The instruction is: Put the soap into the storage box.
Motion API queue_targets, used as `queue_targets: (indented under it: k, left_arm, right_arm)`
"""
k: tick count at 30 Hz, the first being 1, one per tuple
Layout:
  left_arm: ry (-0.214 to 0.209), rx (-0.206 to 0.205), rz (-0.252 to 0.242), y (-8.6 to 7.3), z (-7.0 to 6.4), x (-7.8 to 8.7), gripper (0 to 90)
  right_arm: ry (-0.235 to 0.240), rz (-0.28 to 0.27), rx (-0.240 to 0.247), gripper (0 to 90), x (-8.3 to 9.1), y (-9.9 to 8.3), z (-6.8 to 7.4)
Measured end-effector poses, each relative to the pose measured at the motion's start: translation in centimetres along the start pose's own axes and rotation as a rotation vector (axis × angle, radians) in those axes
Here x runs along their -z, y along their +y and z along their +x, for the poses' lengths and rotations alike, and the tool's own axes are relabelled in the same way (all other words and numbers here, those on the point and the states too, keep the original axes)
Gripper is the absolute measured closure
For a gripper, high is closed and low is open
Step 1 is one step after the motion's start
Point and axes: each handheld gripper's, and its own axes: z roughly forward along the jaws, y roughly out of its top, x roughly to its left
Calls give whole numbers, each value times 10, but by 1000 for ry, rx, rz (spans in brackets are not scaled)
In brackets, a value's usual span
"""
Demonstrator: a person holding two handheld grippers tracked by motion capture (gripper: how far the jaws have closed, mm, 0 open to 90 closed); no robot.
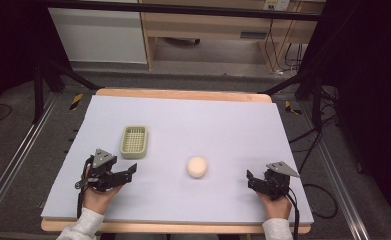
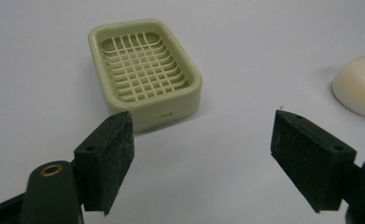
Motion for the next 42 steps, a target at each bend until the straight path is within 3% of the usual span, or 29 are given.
queue_targets:
  k: [17, 42]
  left_arm:
    - [-22, -37, -5, 17, -21, -12, 211]
    - [-83, -83, -17, 42, -67, -33, 206]
  right_arm:
    - [-9, 11, 4, 119, -6, 2, 0]
    - [1, 8, 9, 118, -6, 2, 2]
